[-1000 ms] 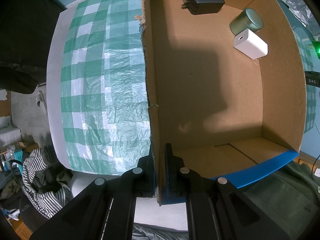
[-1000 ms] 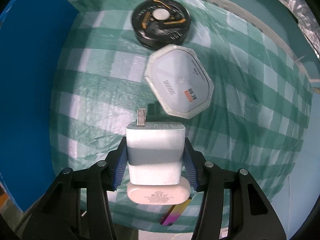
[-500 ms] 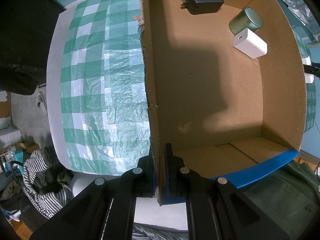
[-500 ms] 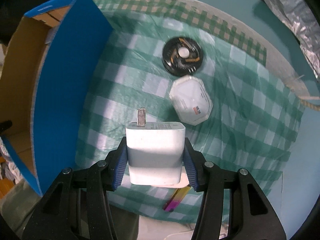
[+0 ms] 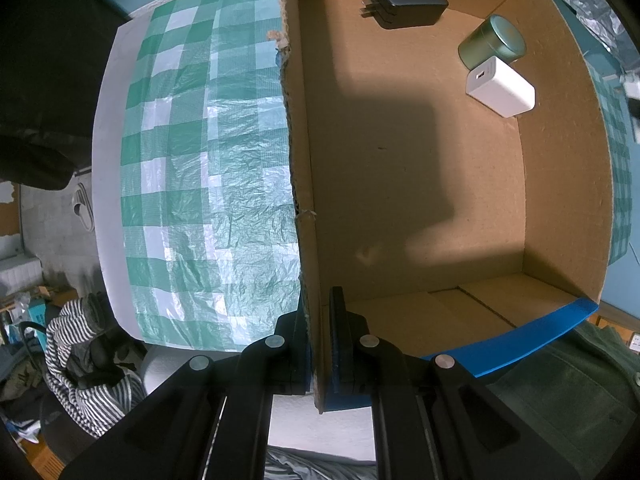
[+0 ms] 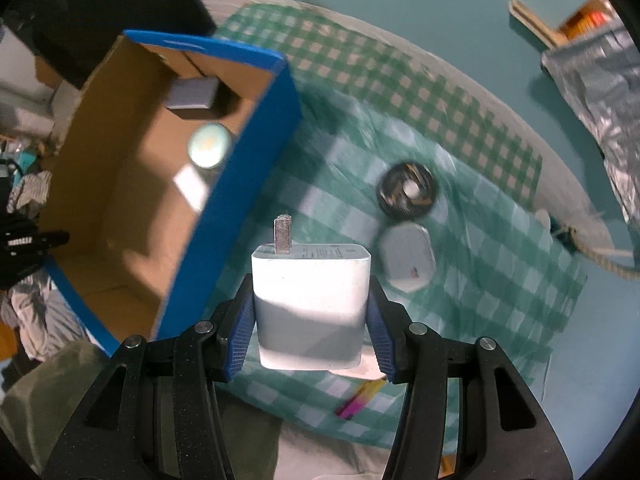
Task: Organize rigid objects
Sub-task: 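Carry the white charger into the box and open the right tool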
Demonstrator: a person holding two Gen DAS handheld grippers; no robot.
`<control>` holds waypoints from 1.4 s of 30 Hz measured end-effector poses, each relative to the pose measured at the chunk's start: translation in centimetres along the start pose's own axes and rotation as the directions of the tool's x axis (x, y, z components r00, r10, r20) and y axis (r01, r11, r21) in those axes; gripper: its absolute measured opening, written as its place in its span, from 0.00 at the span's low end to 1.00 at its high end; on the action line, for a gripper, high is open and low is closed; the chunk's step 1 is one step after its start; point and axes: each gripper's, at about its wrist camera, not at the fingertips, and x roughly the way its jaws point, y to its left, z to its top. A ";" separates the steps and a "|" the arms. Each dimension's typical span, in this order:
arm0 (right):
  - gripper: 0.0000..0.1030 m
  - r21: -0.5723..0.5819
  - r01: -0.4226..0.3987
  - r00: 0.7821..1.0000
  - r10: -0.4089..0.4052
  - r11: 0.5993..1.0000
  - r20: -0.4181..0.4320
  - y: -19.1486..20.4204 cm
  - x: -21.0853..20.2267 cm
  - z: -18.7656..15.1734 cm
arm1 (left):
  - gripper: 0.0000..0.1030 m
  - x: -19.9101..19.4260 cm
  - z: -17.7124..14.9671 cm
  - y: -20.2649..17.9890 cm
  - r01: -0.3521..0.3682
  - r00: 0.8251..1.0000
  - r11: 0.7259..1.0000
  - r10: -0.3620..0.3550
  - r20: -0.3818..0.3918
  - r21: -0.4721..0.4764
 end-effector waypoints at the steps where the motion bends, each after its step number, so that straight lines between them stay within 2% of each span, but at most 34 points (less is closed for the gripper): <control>1: 0.50 -0.011 -0.003 1.000 0.004 1.000 0.004 0.4 -0.2 0.4 | 0.07 0.0 0.0 0.0 0.000 1.000 1.000 0.000 0.000 0.000; 10: 0.50 -0.129 -0.006 1.000 0.008 0.992 0.020 4.9 -0.9 3.3 | 0.07 0.1 0.0 0.0 0.002 1.000 1.000 -0.002 0.001 -0.003; 19: 0.50 -0.208 0.000 1.000 0.001 0.978 0.006 8.4 0.1 5.5 | 0.07 0.1 -0.1 0.0 0.002 1.000 1.000 -0.002 0.002 -0.001; 29: 0.50 -0.276 0.006 1.000 -0.014 0.961 -0.026 11.3 2.9 6.0 | 0.07 0.0 -0.1 0.0 0.002 1.000 1.000 -0.002 0.002 -0.001; 42: 0.50 -0.311 0.029 0.997 -0.051 0.950 -0.063 12.3 5.9 5.6 | 0.07 0.0 0.1 0.0 0.002 1.000 1.000 -0.002 -0.002 0.000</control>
